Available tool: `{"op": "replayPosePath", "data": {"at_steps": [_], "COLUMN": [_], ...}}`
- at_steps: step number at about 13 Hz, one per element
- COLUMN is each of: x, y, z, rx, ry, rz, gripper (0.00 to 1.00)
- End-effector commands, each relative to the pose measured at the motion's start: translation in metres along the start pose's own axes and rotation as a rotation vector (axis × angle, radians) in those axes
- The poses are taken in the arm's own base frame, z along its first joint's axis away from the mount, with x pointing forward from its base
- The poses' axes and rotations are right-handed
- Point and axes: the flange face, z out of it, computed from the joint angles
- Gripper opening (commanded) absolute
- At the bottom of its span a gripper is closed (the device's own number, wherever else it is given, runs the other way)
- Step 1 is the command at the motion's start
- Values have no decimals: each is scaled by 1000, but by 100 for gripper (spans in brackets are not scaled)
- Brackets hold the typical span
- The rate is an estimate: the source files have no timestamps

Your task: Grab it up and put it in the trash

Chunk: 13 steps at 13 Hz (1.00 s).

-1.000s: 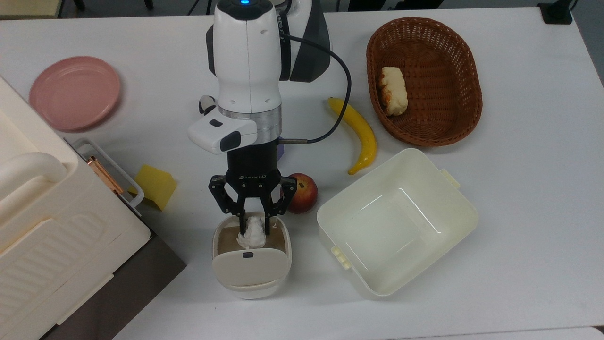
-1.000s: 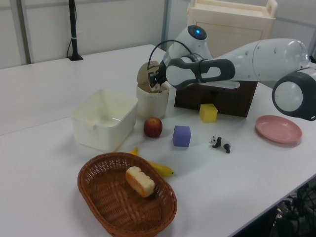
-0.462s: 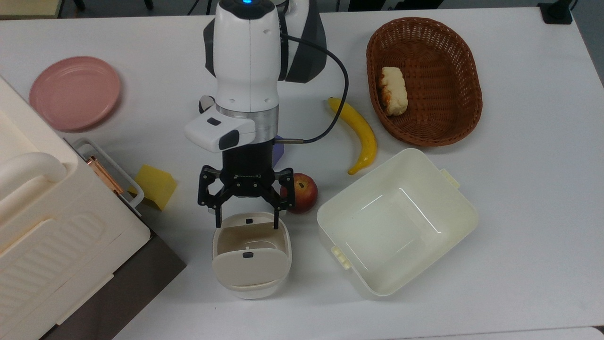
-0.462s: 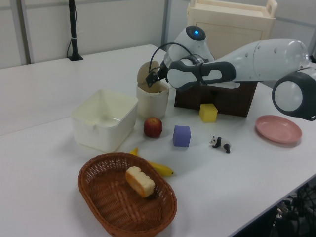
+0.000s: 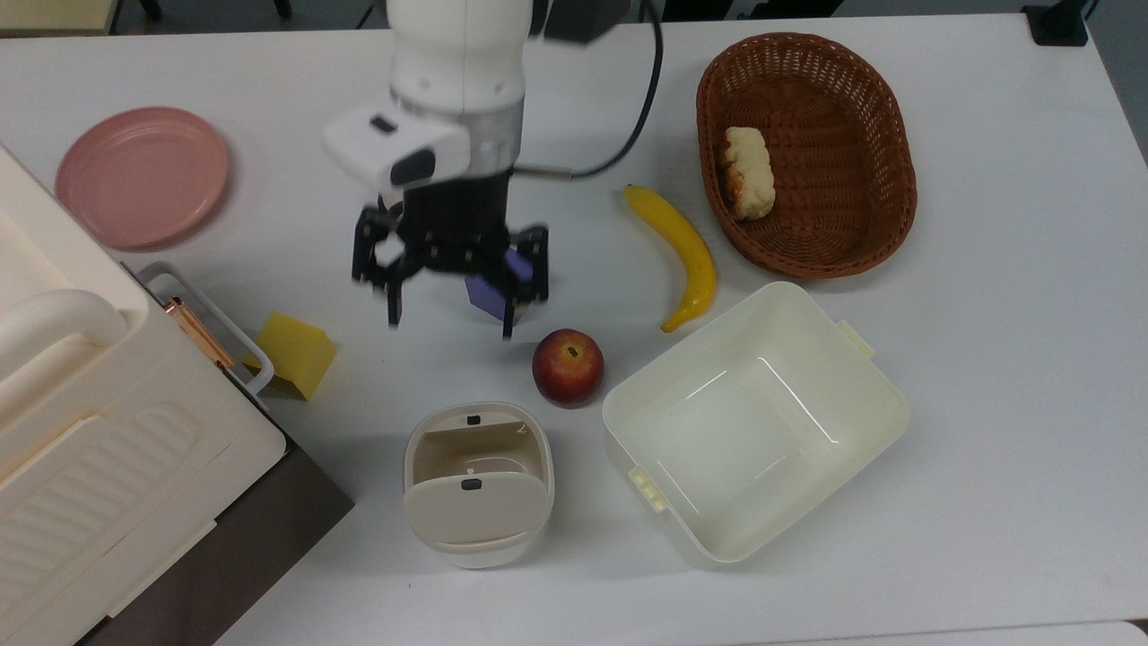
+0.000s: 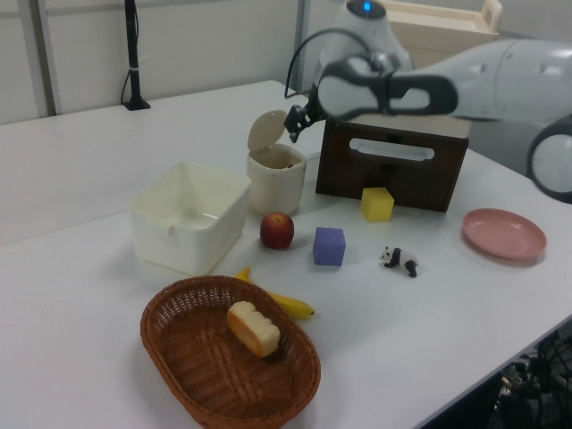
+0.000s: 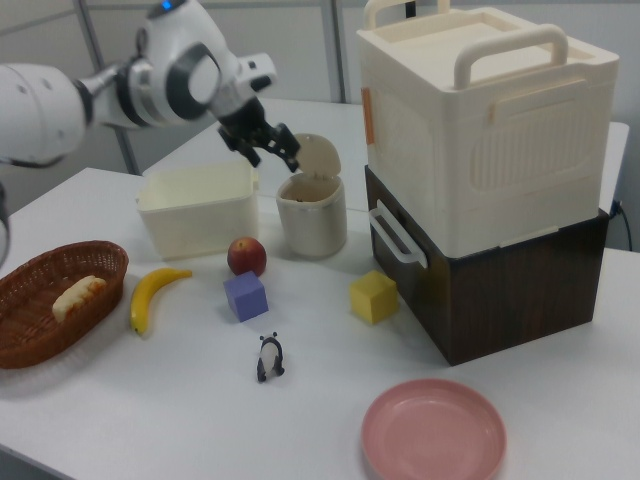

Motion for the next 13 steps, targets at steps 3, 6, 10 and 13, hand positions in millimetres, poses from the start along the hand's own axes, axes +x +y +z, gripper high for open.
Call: {"op": "replayPosePath", "data": {"at_steps": [3, 6, 10, 13], "x": [-74, -119, -149, -148], "y": [-3, 1, 8, 27], "z": [-132, -169, -167, -165], "rx": [43, 25, 61, 69], "ry": [-209, -329, -494, -505], "rz": [78, 58, -12, 24], "gripper": [100, 100, 100, 100]}}
